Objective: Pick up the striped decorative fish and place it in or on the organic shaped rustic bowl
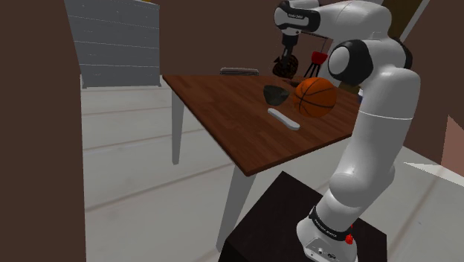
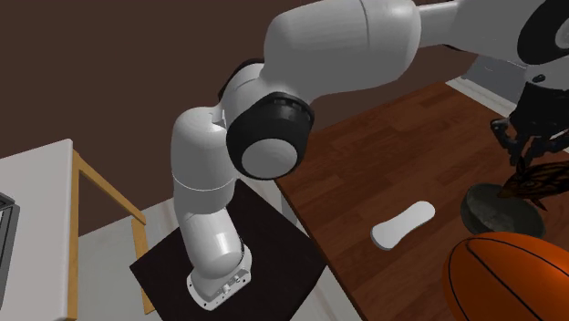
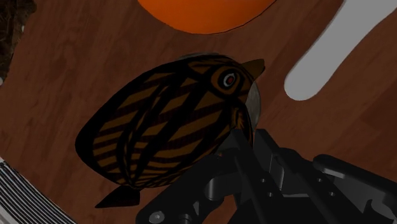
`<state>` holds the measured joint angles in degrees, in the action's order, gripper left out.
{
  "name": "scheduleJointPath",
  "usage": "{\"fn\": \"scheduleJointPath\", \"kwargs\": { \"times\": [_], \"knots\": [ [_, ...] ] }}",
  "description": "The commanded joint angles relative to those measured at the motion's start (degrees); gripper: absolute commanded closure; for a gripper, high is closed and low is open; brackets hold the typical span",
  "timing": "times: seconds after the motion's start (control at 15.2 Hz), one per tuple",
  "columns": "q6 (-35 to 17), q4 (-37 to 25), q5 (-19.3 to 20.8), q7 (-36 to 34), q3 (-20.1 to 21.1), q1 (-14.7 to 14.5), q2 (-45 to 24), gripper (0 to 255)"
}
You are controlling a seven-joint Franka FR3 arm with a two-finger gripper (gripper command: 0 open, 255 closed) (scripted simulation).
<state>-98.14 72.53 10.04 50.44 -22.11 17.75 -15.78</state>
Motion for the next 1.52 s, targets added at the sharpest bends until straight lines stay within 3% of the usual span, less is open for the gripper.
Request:
{"fn": "scheduleJointPath", "kwargs": {
  "times": [0.0,1.06,1.45],
  "knots": [
    [0.38,-3.18,-1.19,1.0,-0.09,1.03,-2.64,255],
    [-12.76,13.22,0.75,-2.55,0.06,-0.23,0.31,255],
    [-12.76,13.22,0.75,-2.55,0.06,-0.23,0.31,255]
  ]
}}
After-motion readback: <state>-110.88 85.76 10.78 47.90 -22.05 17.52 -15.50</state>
